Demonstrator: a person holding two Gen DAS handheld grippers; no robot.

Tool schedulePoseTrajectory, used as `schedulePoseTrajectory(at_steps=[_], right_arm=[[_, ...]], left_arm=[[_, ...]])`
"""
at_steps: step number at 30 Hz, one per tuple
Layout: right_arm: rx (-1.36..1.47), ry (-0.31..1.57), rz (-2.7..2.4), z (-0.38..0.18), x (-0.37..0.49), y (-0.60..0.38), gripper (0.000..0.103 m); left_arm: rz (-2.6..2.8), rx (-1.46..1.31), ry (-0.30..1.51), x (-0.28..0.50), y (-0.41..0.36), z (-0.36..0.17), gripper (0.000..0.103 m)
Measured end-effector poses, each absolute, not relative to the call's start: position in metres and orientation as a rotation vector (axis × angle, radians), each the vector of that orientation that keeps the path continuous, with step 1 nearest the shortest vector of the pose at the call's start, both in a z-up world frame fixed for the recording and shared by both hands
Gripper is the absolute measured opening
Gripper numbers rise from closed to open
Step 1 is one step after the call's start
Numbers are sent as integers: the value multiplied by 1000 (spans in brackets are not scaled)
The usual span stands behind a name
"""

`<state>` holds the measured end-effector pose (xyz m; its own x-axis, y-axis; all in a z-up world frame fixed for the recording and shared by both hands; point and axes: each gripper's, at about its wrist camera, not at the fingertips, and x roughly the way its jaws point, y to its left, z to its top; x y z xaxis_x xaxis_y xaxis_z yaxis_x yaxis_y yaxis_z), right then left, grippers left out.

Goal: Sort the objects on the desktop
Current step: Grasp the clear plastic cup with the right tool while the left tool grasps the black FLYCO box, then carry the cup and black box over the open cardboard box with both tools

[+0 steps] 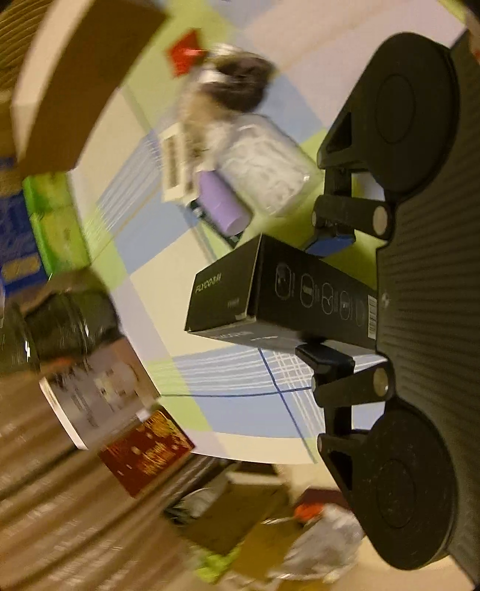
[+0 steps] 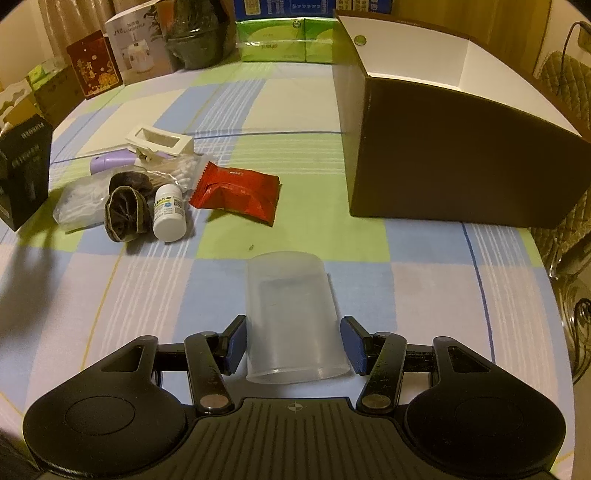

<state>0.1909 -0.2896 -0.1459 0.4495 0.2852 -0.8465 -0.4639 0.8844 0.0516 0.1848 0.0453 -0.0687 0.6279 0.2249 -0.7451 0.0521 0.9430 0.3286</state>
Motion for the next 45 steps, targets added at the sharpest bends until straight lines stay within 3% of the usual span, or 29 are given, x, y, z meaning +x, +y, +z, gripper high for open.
schedulePoseTrajectory(at_steps=[13,17,22,25,26,37,45], right_arm=[[-235,1008,497,-145,196,-285,52],[-250,1008,514,-145,199,-281,52],[-254,1004,526,-146,203,-278,52],[-255,999,530,-146,205,-278,52],[-256,996,531,-146,205,-277,52],[-268,978,547,-143,206,-281,49],[-198,923,633,-106,208,-295,49]], left_arm=[[233,-39,867,148,93,-62,40],[251,-54,878,152,94,-53,53],[286,-31,900,167,91,-50,55],[301,-12,905,179,89,-51,50],[305,-18,907,182,90,-52,40],[291,3,892,178,81,-42,38],[206,29,814,167,42,0,38]])
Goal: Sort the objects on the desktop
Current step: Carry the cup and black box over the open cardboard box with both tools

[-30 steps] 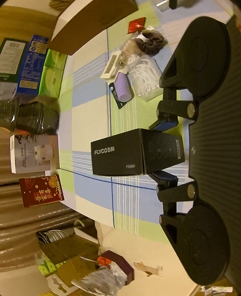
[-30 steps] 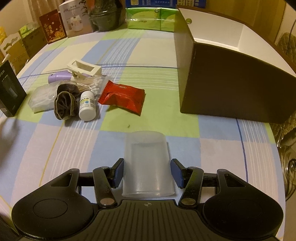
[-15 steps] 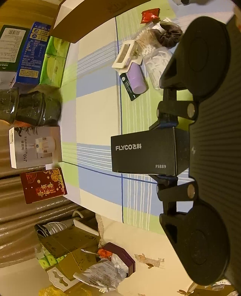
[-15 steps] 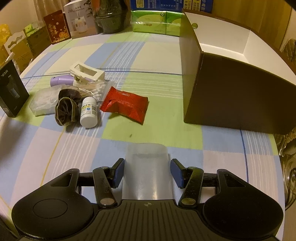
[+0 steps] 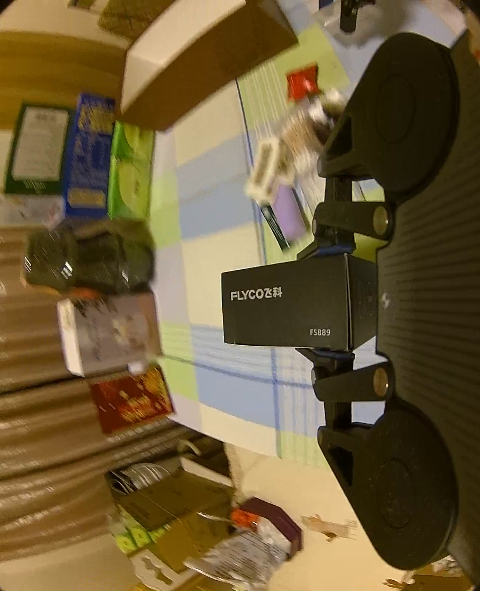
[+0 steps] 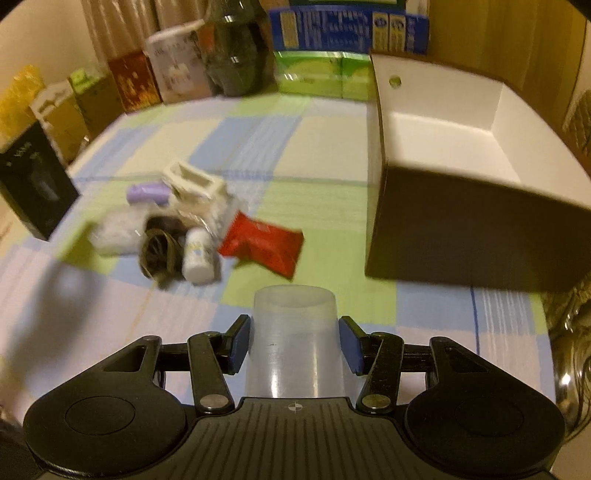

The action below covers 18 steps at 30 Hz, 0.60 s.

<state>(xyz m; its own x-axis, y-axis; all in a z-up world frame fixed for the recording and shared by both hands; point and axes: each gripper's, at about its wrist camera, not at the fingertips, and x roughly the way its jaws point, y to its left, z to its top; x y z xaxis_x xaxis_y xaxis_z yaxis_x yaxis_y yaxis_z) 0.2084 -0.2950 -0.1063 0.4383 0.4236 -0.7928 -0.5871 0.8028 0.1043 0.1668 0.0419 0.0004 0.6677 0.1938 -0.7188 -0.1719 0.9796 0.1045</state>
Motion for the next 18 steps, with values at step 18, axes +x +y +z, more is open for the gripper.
schedulePoseTrajectory(at_steps=[18], right_arm=[[-123,687,614,-11,263,-373,49]], left_arm=[[-214,87,662,245,-136,65,38]])
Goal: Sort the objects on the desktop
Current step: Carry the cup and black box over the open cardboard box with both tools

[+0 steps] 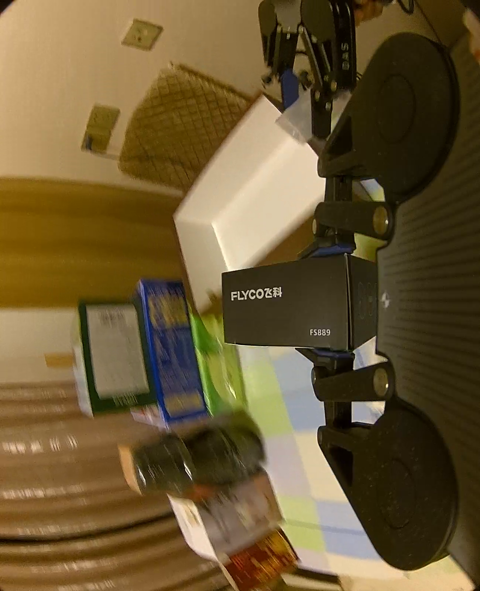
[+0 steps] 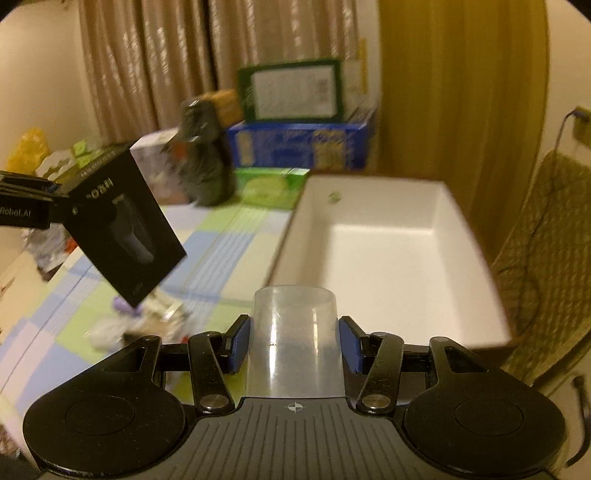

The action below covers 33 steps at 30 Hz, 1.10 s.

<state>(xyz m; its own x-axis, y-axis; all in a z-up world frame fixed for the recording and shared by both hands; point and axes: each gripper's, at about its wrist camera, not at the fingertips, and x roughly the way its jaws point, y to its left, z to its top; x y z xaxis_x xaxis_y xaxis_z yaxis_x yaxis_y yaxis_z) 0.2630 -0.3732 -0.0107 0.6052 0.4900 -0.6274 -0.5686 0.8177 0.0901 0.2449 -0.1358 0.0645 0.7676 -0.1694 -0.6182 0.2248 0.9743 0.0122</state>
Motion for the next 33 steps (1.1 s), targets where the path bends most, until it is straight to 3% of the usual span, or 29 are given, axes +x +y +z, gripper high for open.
schedulePoseTrajectory(at_steps=[15,33], right_arm=[[-96,715,514,-31,396,-415,49],[-140,820,457,-83,483,-407,49]], left_arm=[[-288,91,707,387,-247,41,38],[-161,106,858,510,-262,-39,39]])
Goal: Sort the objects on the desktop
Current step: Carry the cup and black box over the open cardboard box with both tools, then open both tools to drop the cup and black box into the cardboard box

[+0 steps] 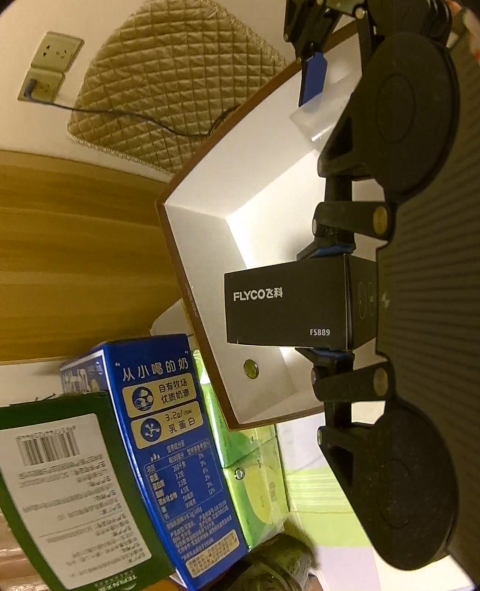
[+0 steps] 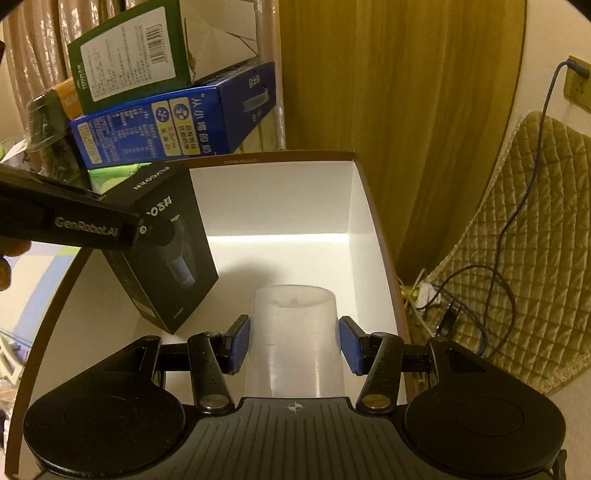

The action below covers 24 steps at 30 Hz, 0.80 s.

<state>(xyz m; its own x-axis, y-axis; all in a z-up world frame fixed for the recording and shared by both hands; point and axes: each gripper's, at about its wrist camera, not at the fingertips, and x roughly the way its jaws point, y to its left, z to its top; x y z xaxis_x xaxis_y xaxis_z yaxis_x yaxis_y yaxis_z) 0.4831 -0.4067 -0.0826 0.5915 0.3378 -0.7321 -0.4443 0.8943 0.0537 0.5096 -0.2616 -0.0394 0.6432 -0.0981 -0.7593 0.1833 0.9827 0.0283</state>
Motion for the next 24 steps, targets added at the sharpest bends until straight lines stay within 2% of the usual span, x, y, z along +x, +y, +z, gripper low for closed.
schedulePoseTrajectory(at_steps=[7,10,22,24], right_arm=[[-142,822,463,-86,489,-403,49],[-144,817,466,-86,489,-402,49],[-163,779,475,-83,494,-394,49],[-157,764,481,-81,493,-394,53]], left_arm=[[-143,92,869,526,-259,-55,39],[-145,112,846,522,-259,-52,44],[-145,112,820,505,-249,-40,52],[-148,104,815,499,-246,-36,55]])
